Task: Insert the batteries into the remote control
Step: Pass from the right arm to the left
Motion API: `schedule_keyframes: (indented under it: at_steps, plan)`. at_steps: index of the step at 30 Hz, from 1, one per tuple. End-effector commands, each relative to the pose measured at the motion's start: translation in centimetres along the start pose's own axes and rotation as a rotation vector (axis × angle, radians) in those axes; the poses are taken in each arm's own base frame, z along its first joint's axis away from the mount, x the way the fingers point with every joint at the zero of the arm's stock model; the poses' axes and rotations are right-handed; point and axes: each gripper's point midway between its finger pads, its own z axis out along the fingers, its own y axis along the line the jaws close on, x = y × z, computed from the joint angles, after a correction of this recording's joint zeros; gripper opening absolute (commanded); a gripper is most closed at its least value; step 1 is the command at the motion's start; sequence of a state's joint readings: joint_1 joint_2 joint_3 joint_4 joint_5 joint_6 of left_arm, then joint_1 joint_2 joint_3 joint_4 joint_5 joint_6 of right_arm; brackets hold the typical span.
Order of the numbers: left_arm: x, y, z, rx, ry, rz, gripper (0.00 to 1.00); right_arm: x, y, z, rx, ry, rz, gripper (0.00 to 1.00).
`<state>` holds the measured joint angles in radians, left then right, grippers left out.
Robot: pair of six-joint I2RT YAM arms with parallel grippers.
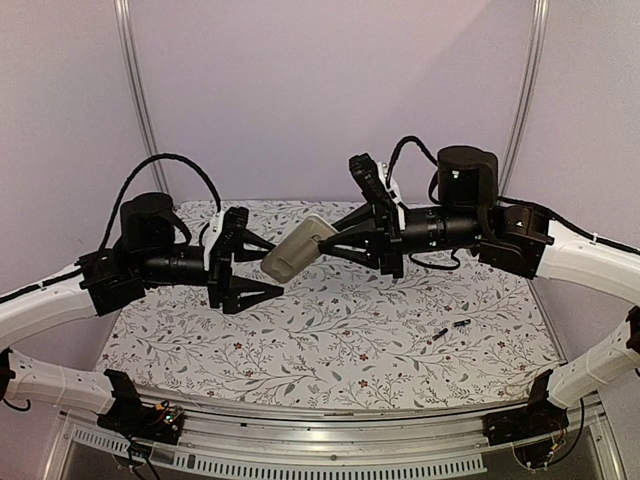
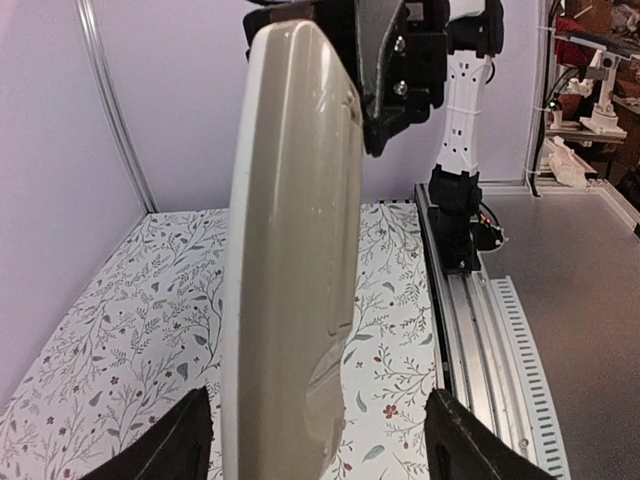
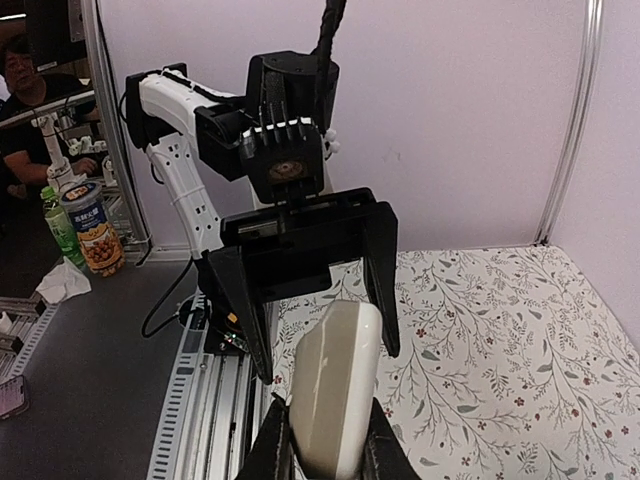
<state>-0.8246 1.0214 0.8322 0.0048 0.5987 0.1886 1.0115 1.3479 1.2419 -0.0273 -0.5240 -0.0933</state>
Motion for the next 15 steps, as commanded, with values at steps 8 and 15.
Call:
schedule_keyframes:
  at_steps: [8,15]
  plan:
    - [2.9,-2.1,0.8,0.09,0.084,-0.051,0.66,1.9,0.9,0.8,-0.097,0.217,-0.03,0.0]
    - [2.6,-1.6,1.0,0.049,0.066,-0.061,0.4,2.0,1.0,1.4,-0.122,0.228,-0.058,0.0]
